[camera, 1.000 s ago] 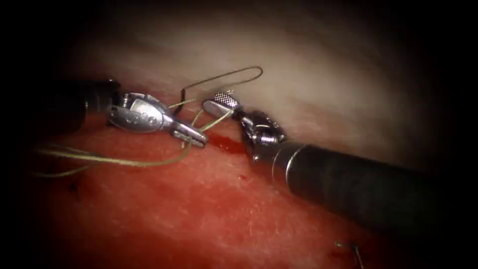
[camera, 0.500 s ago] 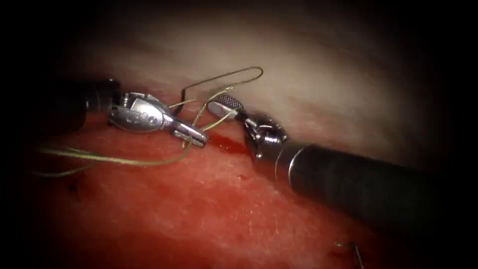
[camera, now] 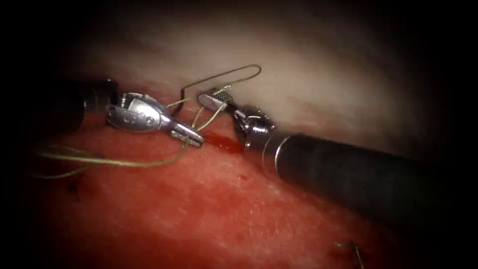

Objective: Wound Closure

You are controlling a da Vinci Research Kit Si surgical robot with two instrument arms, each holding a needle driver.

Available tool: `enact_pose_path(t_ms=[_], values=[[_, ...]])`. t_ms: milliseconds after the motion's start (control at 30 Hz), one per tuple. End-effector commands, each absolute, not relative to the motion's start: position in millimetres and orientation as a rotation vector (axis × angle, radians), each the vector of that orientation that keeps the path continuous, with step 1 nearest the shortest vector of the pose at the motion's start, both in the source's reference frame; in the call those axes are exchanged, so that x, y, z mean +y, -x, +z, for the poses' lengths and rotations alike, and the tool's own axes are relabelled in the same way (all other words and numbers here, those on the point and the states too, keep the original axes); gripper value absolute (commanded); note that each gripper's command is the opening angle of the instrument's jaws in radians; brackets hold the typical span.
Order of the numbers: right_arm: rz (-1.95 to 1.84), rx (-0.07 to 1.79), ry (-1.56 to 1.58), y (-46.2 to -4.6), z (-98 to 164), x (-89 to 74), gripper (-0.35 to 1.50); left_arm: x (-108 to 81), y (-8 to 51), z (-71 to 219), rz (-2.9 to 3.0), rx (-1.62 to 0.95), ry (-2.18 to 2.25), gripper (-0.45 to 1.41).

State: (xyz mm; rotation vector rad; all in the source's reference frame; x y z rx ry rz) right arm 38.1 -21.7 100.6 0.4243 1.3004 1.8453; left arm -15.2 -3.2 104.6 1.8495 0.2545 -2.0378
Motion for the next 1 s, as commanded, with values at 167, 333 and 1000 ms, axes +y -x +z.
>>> enact_pose_path(t_ms=[167, 333, 1000], values=[[1.838, 1.35, -0.45, -38.6, 100.1, -21.4, -0.35, -3.0, 15.5, 105.4, -2.038, 0.252, -1.847, -0.45], [1.825, 1.386, -0.488, -38.8, 98.7, -20.8, -0.35, -2.8, 15.4, 105.5, -2.044, 0.247, -1.844, -0.45], [1.507, 1.397, -0.328, -38.0, 95.3, -23.9, -0.35, 5.3, 9.0, 108.0, -2.241, 0.249, -1.82, -0.45]])
